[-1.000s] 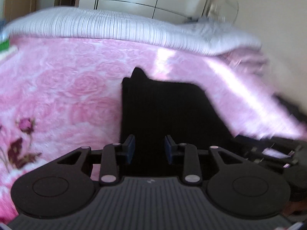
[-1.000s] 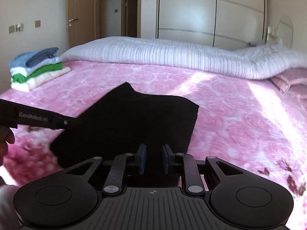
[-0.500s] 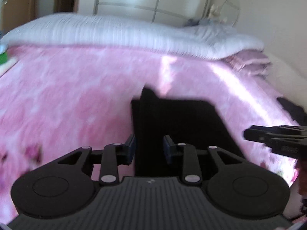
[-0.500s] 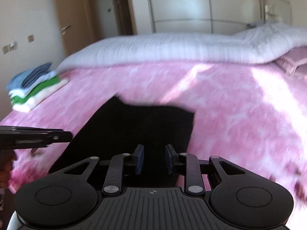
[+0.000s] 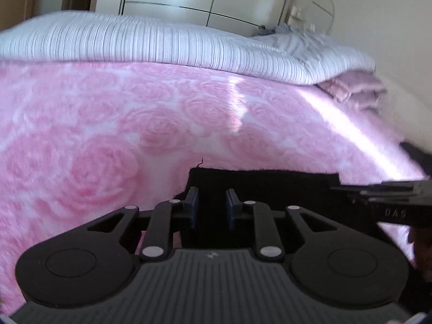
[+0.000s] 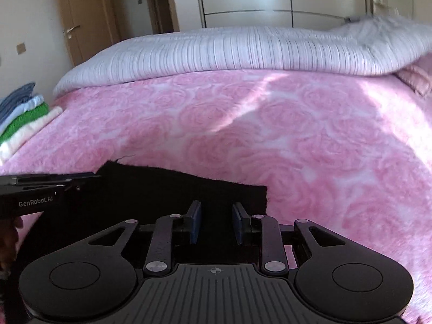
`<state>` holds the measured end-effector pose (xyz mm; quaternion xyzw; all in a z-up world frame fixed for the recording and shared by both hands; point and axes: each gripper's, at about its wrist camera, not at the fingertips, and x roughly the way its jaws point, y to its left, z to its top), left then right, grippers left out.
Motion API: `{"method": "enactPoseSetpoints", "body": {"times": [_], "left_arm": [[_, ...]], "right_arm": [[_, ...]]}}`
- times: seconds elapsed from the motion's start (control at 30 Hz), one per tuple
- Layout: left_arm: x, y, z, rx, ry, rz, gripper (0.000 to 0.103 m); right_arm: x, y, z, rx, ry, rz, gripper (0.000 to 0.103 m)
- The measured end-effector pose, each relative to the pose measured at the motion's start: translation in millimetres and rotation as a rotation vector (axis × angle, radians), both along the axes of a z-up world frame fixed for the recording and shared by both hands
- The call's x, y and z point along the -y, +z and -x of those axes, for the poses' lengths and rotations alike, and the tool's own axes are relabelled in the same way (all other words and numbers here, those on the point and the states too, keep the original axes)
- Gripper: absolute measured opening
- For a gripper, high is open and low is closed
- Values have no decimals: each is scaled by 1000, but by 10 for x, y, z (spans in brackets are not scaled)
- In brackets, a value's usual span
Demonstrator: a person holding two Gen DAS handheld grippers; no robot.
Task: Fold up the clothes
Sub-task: 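Grasp the black garment's edge with both grippers and fold it over, then lay the folded black garment flat and open both grippers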
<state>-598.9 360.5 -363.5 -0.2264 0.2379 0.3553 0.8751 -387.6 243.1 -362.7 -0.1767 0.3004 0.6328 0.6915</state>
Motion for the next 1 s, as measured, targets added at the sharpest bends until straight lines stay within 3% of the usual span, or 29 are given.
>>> {"method": "enactPoseSetpoints", "body": {"times": [0.13,0.2,0.37,0.53,0.6,0.7,0.9,1.0], "left_arm": [[76,160,99,34,7,14,16],[191,293,234,95,16,33,16],[656,464,542,109,38,39,16],[1133,320,669,62,16,79,16],[1228,139,679,78,32,135,15],[1269,139,663,78,68,144,15],[1504,400,584,-24,95,72,15],[1596,370,570,-54,103,56,15]], "right_arm": [[62,100,15,27,-2,1,27],[179,256,34,39,-32,-3,27],[758,600,298,46,19,-93,27],[1168,444,750,132,124,-53,27],[1243,227,862,188,141,18,27],[1296,120,954,283,149,13,26],[1388,280,839,179,92,35,27],[1615,441,834,128,50,-23,27]]}}
